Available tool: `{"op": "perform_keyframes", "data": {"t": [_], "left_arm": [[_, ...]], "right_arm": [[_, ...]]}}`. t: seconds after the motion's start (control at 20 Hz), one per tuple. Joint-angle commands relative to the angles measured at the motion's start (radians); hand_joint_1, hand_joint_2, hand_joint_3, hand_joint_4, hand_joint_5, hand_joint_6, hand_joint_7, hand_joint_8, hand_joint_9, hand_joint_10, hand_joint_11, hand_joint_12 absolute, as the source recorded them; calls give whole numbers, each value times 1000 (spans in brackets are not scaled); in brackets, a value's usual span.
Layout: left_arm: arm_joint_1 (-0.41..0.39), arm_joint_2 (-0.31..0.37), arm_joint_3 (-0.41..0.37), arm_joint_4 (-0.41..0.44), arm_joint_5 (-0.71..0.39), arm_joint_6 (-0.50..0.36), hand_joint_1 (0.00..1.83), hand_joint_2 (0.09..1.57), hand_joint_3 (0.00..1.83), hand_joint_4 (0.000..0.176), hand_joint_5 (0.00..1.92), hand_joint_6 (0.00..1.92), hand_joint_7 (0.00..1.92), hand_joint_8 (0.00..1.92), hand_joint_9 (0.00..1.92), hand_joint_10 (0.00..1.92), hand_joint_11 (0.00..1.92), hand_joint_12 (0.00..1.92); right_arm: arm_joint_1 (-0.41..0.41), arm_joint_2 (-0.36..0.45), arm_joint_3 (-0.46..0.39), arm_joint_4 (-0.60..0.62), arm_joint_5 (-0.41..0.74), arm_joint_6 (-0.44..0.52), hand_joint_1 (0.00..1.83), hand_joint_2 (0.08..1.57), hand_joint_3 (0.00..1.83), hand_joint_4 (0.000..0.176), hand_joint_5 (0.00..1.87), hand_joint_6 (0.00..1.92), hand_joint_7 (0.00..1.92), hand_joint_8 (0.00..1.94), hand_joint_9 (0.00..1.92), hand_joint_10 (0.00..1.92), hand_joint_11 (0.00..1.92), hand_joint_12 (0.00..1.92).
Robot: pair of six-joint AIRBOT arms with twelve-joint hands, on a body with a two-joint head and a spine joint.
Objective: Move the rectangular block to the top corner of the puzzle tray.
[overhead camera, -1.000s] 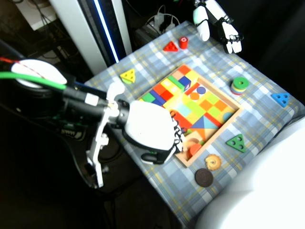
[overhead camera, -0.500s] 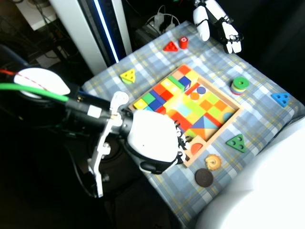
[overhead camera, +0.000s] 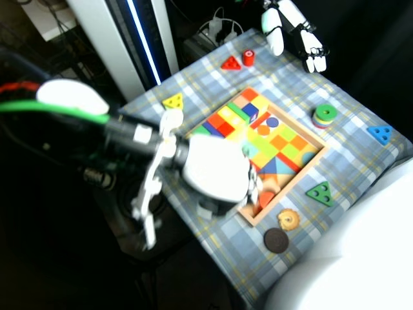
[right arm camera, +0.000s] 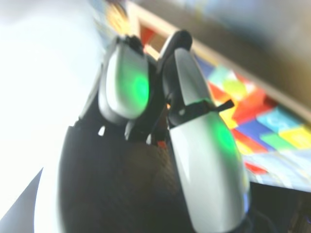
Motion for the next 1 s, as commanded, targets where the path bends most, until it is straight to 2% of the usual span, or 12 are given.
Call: {"op": "perform_keyframes", "data": {"t": [0.0, 0.05, 0.1, 0.15, 0.2, 0.25, 0.35, 0.65, 0.75, 0.85, 0.9, 0.95], "left_arm": [[-4, 4, -1, 50, -115, -7, 134, 1404, 0, 33, 327, 0, 225, 0, 170, 0, 0, 368], [-4, 5, -1, 50, -114, -7, 135, 1407, 0, 37, 325, 0, 222, 0, 167, 0, 0, 344], [-4, 4, -1, 50, -114, -7, 151, 1402, 0, 44, 330, 1, 228, 2, 171, 2, 0, 346], [-4, 4, -1, 50, -114, -7, 133, 1400, 0, 46, 331, 1, 232, 2, 171, 1, 0, 352], [-4, 4, -1, 49, -114, -7, 144, 1398, 0, 51, 330, 0, 234, 2, 174, 2, 0, 360], [-3, 4, -2, 49, -114, -7, 145, 1396, 0, 49, 330, 1, 233, 1, 170, 0, 0, 362], [-3, 4, -2, 49, -113, -7, 123, 1399, 1, 42, 324, 2, 236, 1, 172, 1, 0, 424], [-3, 4, 0, 47, -111, -8, 153, 1393, 0, 30, 340, 2, 244, 3, 172, 3, 0, 401], [-2, 4, 0, 47, -110, -8, 159, 1401, 1, 34, 345, 2, 246, 2, 178, 4, 0, 408], [-2, 4, 1, 47, -110, -9, 145, 1406, 2, 22, 351, 2, 250, 1, 182, 4, 0, 427], [-2, 4, 2, 47, -110, -9, 147, 1403, 0, 37, 334, 2, 244, 1, 179, 2, 0, 397], [-2, 4, 2, 47, -109, -9, 148, 1404, 1, 32, 335, 3, 246, 2, 180, 2, 0, 391]], "right_arm": [[13, 12, -9, 32, -30, -5, 1351, 1272, 7, 23, 509, 3, 1004, 1941, 1366, 1921, 1459, 1921], [13, 23, -24, 32, -26, -5, 1347, 1277, 7, 36, 503, 2, 917, 1941, 1170, 1921, 1278, 1921], [13, 28, -30, 32, -24, -5, 1350, 1277, 5, 24, 513, 4, 924, 1941, 1167, 1921, 1276, 1921], [13, 33, -36, 32, -24, -5, 1361, 1264, 0, 12, 535, 9, 990, 1941, 1251, 1921, 1349, 1921], [13, 36, -37, 32, -24, -5, 1337, 1280, 5, 20, 527, 4, 1045, 1941, 1310, 1921, 1401, 1921], [13, 36, -35, 32, -24, -5, 1380, 1265, 0, 0, 543, 6, 1119, 1941, 1385, 1921, 1473, 1921], [13, 36, -31, 32, -25, -5, 1414, 1259, 0, 0, 532, 3, 1214, 1941, 1454, 1921, 1532, 1921], [18, 36, -35, 31, -19, -7, 1360, 1276, 4, 0, 516, 1, 1165, 1941, 1405, 1921, 1481, 1921], [21, 45, -53, 31, -17, -8, 1393, 1264, 0, 0, 527, 4, 1162, 1941, 1410, 1921, 1495, 1921], [26, 57, -71, 30, -16, -14, 1378, 1264, 0, 3, 541, 5, 1129, 1941, 1387, 1921, 1476, 1921], [29, 60, -77, 30, -16, -17, 1396, 1259, 0, 1, 546, 5, 1119, 1941, 1391, 1921, 1493, 1921], [33, 66, -86, 30, -15, -20, 1420, 1249, 0, 0, 558, 7, 1127, 1941, 1408, 1921, 1514, 1921]]}}
